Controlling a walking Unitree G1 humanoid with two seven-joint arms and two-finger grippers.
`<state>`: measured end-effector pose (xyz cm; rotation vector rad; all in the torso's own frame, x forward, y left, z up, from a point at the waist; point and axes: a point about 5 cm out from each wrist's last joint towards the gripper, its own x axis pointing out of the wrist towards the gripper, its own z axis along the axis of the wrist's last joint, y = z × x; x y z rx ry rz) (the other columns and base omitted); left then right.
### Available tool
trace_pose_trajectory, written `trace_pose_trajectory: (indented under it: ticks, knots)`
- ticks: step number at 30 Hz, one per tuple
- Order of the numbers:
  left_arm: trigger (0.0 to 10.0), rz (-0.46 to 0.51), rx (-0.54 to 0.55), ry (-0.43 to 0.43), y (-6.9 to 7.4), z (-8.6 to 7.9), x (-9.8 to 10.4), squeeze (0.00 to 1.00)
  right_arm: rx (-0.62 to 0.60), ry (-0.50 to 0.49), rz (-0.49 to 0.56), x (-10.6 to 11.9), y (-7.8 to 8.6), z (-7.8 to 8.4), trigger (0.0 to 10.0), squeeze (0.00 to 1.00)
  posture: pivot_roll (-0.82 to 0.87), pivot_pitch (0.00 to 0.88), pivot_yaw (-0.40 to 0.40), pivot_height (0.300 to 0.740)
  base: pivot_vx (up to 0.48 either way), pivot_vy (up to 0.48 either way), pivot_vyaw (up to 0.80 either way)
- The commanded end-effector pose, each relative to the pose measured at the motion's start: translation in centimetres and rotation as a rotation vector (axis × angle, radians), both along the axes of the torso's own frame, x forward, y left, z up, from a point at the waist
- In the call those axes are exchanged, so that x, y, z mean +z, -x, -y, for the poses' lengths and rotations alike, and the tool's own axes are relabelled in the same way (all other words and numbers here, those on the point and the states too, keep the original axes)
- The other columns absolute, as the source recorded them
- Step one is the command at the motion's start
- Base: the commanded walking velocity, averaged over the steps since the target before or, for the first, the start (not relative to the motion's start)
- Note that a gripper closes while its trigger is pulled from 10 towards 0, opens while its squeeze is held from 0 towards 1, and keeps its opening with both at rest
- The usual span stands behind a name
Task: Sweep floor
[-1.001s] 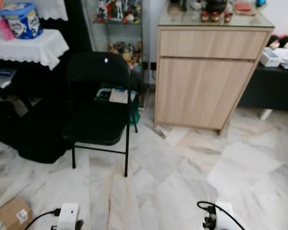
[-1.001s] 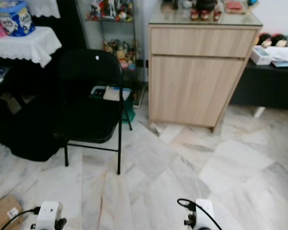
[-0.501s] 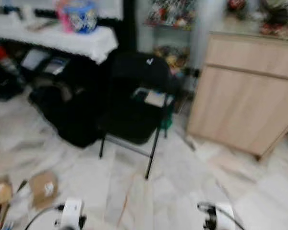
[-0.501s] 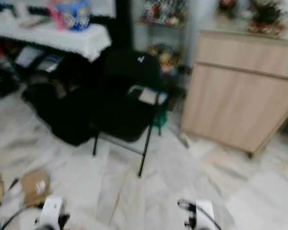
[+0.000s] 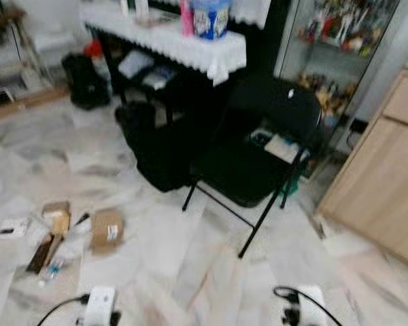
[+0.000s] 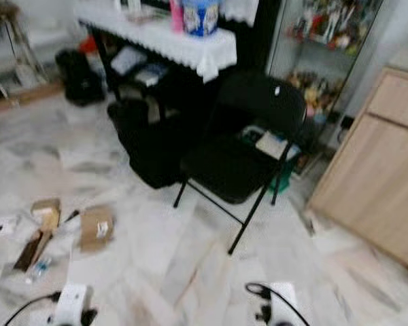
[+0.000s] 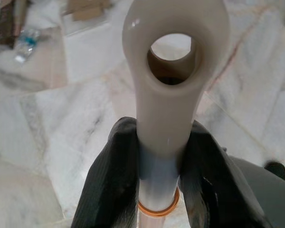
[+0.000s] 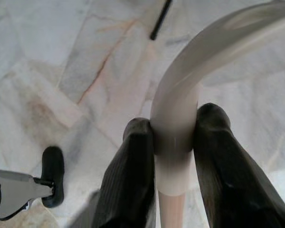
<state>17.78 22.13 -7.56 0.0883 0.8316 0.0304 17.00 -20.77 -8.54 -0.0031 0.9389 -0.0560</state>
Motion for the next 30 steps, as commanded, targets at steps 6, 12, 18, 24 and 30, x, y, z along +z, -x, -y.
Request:
trace_pose_trajectory:
  ticks: [6,12,18,24,30]
  knots:
    - [10.0,-0.021,0.018,0.034,0.48,0.79,-0.44,0.00,0.015,0.022,-0.001,0.17,-0.08,0.67,10.0,0.00,-0.04,0.000,-0.031,0.740,0.000,0.000,0.80]
    - [10.0,-0.025,0.018,0.034,0.66,0.82,-0.52,0.00,0.019,0.020,-0.002,0.15,-0.07,0.60,10.0,0.00,-0.04,0.000,-0.028,0.740,0.000,0.000,0.80]
    - [10.0,-0.031,0.007,0.040,0.78,1.03,-0.62,0.00,0.023,0.020,-0.008,0.03,0.19,0.59,10.0,0.00,-0.04,0.000,-0.022,0.740,0.000,0.000,0.80]
    - [10.0,-0.035,-0.003,0.043,0.76,1.29,-0.67,0.00,0.035,0.020,-0.012,-0.03,0.31,0.51,10.0,0.00,-0.04,0.000,-0.021,0.740,0.000,0.000,0.80]
    - [10.0,-0.038,-0.004,0.043,0.81,1.34,-0.70,0.00,0.034,0.019,-0.010,0.00,0.19,0.41,10.0,0.00,-0.04,0.000,-0.024,0.740,0.000,0.000,0.80]
